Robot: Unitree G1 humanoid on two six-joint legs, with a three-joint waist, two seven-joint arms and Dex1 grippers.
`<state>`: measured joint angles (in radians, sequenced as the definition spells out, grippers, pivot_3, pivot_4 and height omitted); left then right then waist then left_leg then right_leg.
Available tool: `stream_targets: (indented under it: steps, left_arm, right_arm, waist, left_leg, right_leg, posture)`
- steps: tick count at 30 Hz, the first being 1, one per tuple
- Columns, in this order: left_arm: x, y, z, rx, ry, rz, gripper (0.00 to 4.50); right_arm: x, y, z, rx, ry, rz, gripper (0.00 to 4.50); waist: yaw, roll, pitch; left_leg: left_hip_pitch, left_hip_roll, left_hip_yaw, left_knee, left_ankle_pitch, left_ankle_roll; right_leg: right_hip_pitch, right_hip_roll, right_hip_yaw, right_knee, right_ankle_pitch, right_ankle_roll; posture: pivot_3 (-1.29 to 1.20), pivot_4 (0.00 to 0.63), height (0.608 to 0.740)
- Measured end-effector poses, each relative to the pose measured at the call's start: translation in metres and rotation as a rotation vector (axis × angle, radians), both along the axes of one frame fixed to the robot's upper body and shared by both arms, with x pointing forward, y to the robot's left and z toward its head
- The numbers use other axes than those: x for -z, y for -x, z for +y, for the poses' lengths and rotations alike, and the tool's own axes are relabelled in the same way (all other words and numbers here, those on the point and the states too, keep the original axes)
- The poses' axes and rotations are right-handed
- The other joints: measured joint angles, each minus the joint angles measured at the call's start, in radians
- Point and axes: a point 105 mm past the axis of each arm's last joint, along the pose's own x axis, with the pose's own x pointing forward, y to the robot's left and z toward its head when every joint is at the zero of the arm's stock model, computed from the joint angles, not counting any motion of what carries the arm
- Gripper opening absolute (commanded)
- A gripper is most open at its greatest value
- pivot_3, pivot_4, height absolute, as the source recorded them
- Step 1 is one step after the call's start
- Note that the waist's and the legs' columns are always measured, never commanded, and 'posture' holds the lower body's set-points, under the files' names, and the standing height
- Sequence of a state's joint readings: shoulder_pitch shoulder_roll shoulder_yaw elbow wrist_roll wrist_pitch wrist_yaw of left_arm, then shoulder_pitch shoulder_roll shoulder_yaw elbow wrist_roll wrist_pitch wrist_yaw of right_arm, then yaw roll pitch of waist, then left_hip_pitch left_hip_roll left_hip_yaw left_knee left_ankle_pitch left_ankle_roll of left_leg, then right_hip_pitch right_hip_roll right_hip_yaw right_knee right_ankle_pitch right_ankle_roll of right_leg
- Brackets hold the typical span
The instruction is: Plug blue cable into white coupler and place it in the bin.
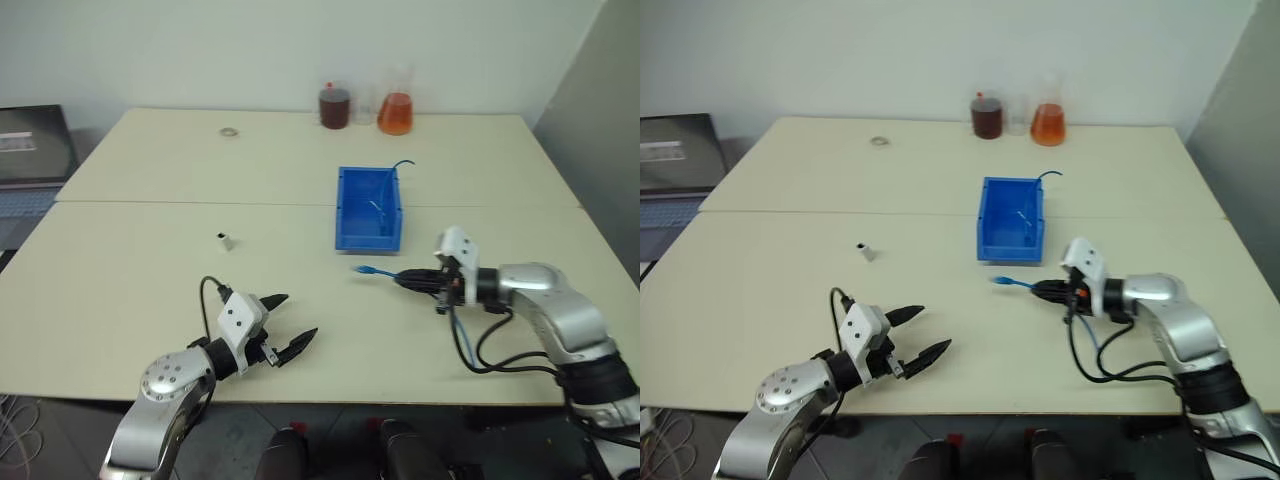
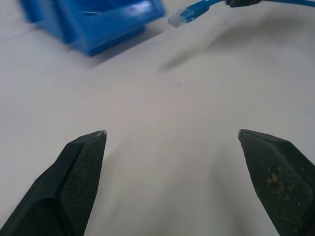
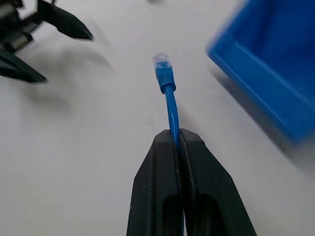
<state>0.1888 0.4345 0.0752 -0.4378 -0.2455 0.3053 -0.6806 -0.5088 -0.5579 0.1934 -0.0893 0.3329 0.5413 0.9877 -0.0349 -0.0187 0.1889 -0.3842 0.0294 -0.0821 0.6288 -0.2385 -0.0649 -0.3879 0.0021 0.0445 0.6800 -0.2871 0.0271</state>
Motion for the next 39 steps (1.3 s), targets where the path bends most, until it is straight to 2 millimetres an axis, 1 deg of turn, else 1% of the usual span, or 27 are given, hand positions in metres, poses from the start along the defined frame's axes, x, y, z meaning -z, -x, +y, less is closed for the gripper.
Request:
stream_targets:
  steps: [2, 3, 4, 6, 9, 12, 14, 17, 22, 25, 26, 27, 30, 31, 33, 35, 36, 37, 39]
  left_arm:
    - [0.007, 0.009, 0.018, -0.167, 0.026, 0.010, 4.50]
    - [0.015, 0.015, 0.025, -0.228, 0.027, 0.033, 4.50]
    - [0.021, 0.020, 0.029, -0.263, 0.022, 0.051, 4.50]
    - [0.026, 0.026, 0.040, -0.353, 0.014, 0.051, 4.50]
    - [0.026, 0.031, 0.046, -0.432, 0.016, 0.021, 4.50]
    - [0.034, 0.040, 0.038, -0.441, 0.022, 0.038, 4.50]
    - [0.039, 0.046, 0.032, -0.443, 0.033, 0.059, 4.50]
    - [0.038, 0.053, 0.023, -0.435, 0.062, 0.071, 4.50]
    - [0.035, 0.055, 0.026, -0.457, 0.082, 0.072, 4.50]
    - [0.034, 0.055, 0.028, -0.459, 0.081, 0.075, 4.50]
    - [0.034, 0.054, 0.029, -0.458, 0.077, 0.073, 4.50]
    - [0.033, 0.054, 0.029, -0.458, 0.076, 0.072, 4.50]
    - [0.031, 0.051, 0.029, -0.451, 0.073, 0.063, 4.50]
    - [0.031, 0.050, 0.029, -0.449, 0.072, 0.063, 4.50]
    - [0.031, 0.049, 0.029, -0.442, 0.066, 0.064, 4.50]
    - [0.029, 0.047, 0.029, -0.423, 0.054, 0.055, 4.50]
    - [0.028, 0.047, 0.031, -0.412, 0.042, 0.052, 4.50]
    - [0.024, 0.043, 0.033, -0.405, 0.039, 0.037, 4.50]
    - [0.016, 0.037, 0.039, -0.380, 0.019, 0.017, 4.50]
  right_arm:
    - [-0.004, -0.008, 0.031, -0.040, -0.039, -0.013, 0.08]
    - [-0.001, -0.008, 0.046, -0.073, -0.040, -0.009, 0.08]
    - [0.003, -0.008, 0.055, -0.092, -0.035, -0.002, 0.08]
    - [0.008, -0.012, 0.069, -0.120, -0.027, 0.007, 0.08]
    - [0.019, -0.020, 0.078, -0.139, 0.019, -0.006, 0.08]
    - [0.032, -0.030, 0.078, -0.120, 0.053, -0.002, 0.08]
    - [0.040, -0.033, 0.081, -0.114, 0.062, 0.008, 0.08]
    - [0.049, -0.034, 0.087, -0.128, 0.080, 0.012, 0.08]
    - [0.054, -0.030, 0.093, -0.166, 0.071, 0.026, 1.05]
    - [0.055, -0.029, 0.093, -0.172, 0.078, 0.020, 1.70]
    - [0.055, -0.029, 0.093, -0.176, 0.082, 0.015, 2.02]
    - [0.055, -0.029, 0.093, -0.176, 0.083, 0.014, 2.16]
    - [0.054, -0.029, 0.092, -0.184, 0.086, 0.012, 2.88]
    - [0.054, -0.029, 0.090, -0.183, 0.089, 0.012, 3.09]
    - [0.052, -0.030, 0.084, -0.180, 0.093, 0.005, 3.67]
    - [0.047, -0.030, 0.077, -0.173, 0.093, -0.001, 3.98]
    - [0.044, -0.028, 0.074, -0.175, 0.088, -0.005, 4.27]
    - [0.040, -0.026, 0.070, -0.173, 0.077, -0.003, 4.44]
    - [0.032, -0.021, 0.062, -0.163, 0.059, 0.002, 4.44]
  waist:
    - [0.001, 0.000, 0.000]
    - [0.001, 0.000, 0.000]
    - [0.005, -0.001, 0.000]
    - [0.007, -0.001, 0.000]
    - [0.001, -0.001, 0.000]
    - [-0.015, -0.001, -0.001]
    - [-0.025, -0.001, -0.001]
    - [-0.029, -0.001, -0.001]
    - [-0.030, -0.001, 0.000]
    - [-0.030, -0.001, 0.000]
    - [-0.030, -0.001, 0.000]
    - [-0.030, -0.001, 0.000]
    - [-0.030, -0.001, 0.000]
    - [-0.030, 0.000, 0.000]
    - [-0.029, 0.000, 0.000]
    - [-0.027, 0.000, 0.000]
    - [-0.025, 0.000, 0.000]
    - [-0.024, 0.000, 0.000]
    - [-0.021, 0.000, 0.000]
  left_leg:
    - [0.001, 0.000, 0.002, 0.000, 0.000, 0.000]
    - [0.000, -0.001, 0.002, 0.000, 0.000, 0.000]
    - [-0.001, -0.001, 0.001, 0.000, 0.000, 0.000]
    - [-0.002, -0.001, 0.002, 0.000, 0.000, 0.000]
    - [-0.001, -0.003, 0.005, 0.000, -0.001, -0.001]
    - [-0.001, -0.002, 0.009, 0.000, -0.003, -0.002]
    - [-0.001, -0.002, 0.009, -0.001, -0.005, -0.003]
    - [-0.001, -0.001, 0.009, -0.001, -0.008, -0.001]
    - [-0.001, -0.001, 0.009, -0.001, -0.009, -0.001]
    - [-0.001, -0.001, 0.008, -0.001, -0.009, -0.001]
    - [-0.001, -0.001, 0.008, -0.001, -0.009, -0.001]
    - [-0.001, -0.001, 0.008, -0.001, -0.009, -0.001]
    - [0.000, -0.001, 0.008, -0.001, -0.009, -0.001]
    - [0.000, -0.001, 0.008, -0.001, -0.009, -0.001]
    - [0.000, -0.001, 0.007, -0.001, -0.009, -0.001]
    - [0.000, -0.001, 0.007, -0.001, -0.009, -0.001]
    - [-0.001, -0.001, 0.006, -0.001, -0.009, -0.001]
    - [-0.001, -0.001, 0.006, -0.001, -0.009, -0.001]
    - [-0.001, 0.000, 0.004, -0.001, -0.009, -0.001]
  right_leg:
    - [0.000, -0.001, 0.002, 0.000, 0.000, 0.000]
    - [0.000, -0.001, 0.002, 0.000, 0.000, 0.000]
    - [-0.001, -0.001, 0.000, -0.001, 0.001, -0.002]
    - [-0.001, -0.003, 0.001, -0.001, 0.002, -0.004]
    - [-0.001, -0.005, 0.003, -0.004, 0.003, -0.003]
    - [-0.001, -0.005, 0.006, -0.005, 0.004, -0.003]
    - [-0.002, -0.005, 0.007, -0.005, 0.003, -0.004]
    - [-0.003, -0.004, 0.007, -0.003, 0.000, -0.005]
    - [-0.003, -0.004, 0.007, -0.002, -0.001, -0.005]
    - [-0.003, -0.003, 0.007, -0.002, -0.001, -0.005]
    - [-0.003, -0.003, 0.006, -0.001, -0.002, -0.005]
    - [-0.003, -0.003, 0.006, -0.001, -0.002, -0.005]
    - [-0.003, -0.003, 0.006, -0.001, -0.002, -0.005]
    - [-0.003, -0.003, 0.006, -0.001, -0.002, -0.005]
    - [-0.003, -0.003, 0.005, 0.000, -0.002, -0.005]
    - [-0.003, -0.003, 0.005, 0.000, -0.002, -0.006]
    - [-0.003, -0.003, 0.004, 0.000, -0.002, -0.006]
    - [-0.003, -0.003, 0.003, 0.000, -0.002, -0.006]
    - [-0.002, -0.002, 0.002, 0.000, -0.002, -0.006]
  posture:
    - [0.00, 0.150, 0.740]
    - [0.00, 0.150, 0.740]
    - [0.00, 0.150, 0.740]
    - [0.00, 0.150, 0.740]
    - [0.00, 0.150, 0.740]
    - [0.00, 0.150, 0.740]
    - [0.00, 0.150, 0.740]
    - [0.00, 0.150, 0.740]
    - [0.00, 0.150, 0.740]
    - [0.00, 0.150, 0.740]
    - [0.00, 0.150, 0.740]
    - [0.00, 0.150, 0.740]
    - [0.00, 0.150, 0.740]
    - [0.00, 0.150, 0.740]
    - [0.00, 0.150, 0.740]
    - [0.00, 0.150, 0.740]
    - [0.00, 0.150, 0.740]
    - [0.00, 0.150, 0.740]
    - [0.00, 0.150, 0.740]
